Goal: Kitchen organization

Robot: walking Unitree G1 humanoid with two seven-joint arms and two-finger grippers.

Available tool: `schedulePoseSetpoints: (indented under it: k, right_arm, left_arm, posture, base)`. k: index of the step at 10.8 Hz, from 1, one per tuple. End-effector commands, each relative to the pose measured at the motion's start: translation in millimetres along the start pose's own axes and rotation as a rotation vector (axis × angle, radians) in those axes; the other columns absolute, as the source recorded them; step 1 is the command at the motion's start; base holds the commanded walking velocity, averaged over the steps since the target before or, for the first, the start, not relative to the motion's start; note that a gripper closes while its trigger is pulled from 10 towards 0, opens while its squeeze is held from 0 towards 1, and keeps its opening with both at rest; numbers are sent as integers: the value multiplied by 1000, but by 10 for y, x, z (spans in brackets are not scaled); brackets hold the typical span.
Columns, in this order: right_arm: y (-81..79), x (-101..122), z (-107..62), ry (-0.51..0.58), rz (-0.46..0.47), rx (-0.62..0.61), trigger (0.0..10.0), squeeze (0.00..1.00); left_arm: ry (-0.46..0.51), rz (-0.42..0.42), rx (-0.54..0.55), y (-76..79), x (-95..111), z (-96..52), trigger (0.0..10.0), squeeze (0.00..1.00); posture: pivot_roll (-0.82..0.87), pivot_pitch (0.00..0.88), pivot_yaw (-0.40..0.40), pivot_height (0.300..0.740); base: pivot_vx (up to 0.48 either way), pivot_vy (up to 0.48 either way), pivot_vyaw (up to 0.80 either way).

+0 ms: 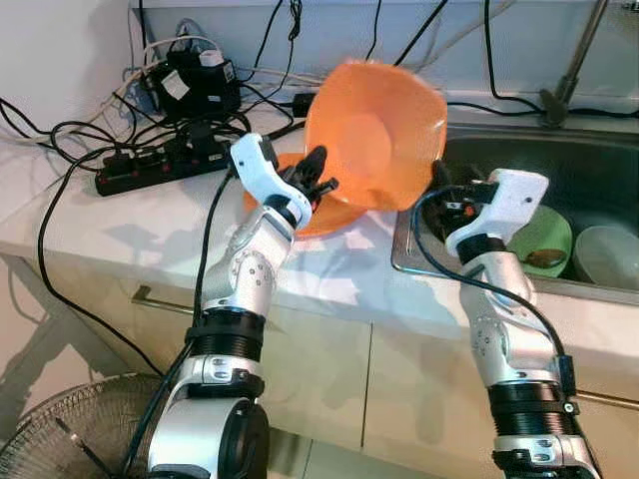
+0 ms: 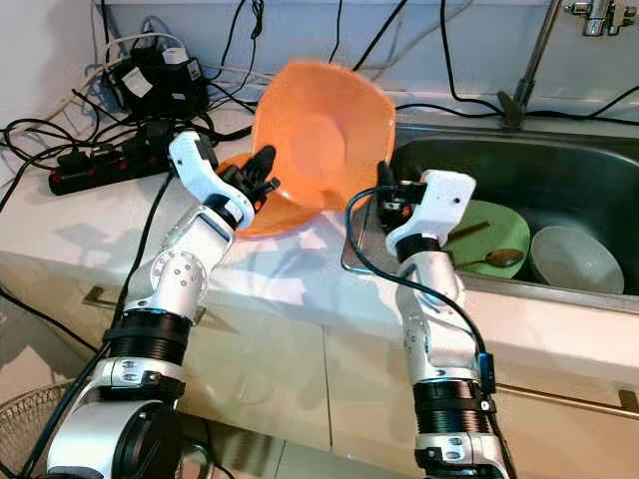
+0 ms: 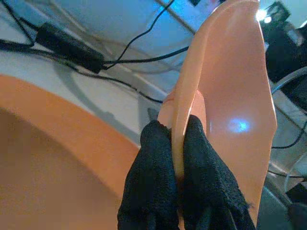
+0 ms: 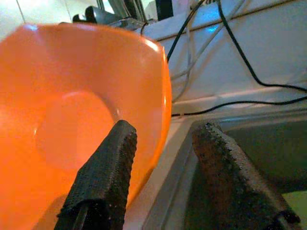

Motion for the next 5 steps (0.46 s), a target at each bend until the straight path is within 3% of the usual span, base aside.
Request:
schedulePoseSetpoints:
  k: [1,5]
  right_arm:
    - [-55,-20,21,-17,20,26,10000,0]
    - [-76,-149,5,-75,99,14,10000,0]
  left_arm:
    - [26,-27,-90,220,-12,36,10000,0]
    - [2,-54,-157,305,-70,17,10000,0]
  posture:
    - [17,0,137,740]
    - [17,0,134,740]
  base:
    - [0,0,0]
    - [0,0,0]
Point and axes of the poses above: a point about 5 cm out from each wrist's last joint towards the gripper, its own z axis pointing out of the wrist towards the gripper, its own x axis along the axis of the wrist's last joint, y = z × x, the point moved 2 cm from there along z, pointing out of the wrist towards the gripper, and after that the axes turned 13 degrees about -z, right-handed, at the moved point
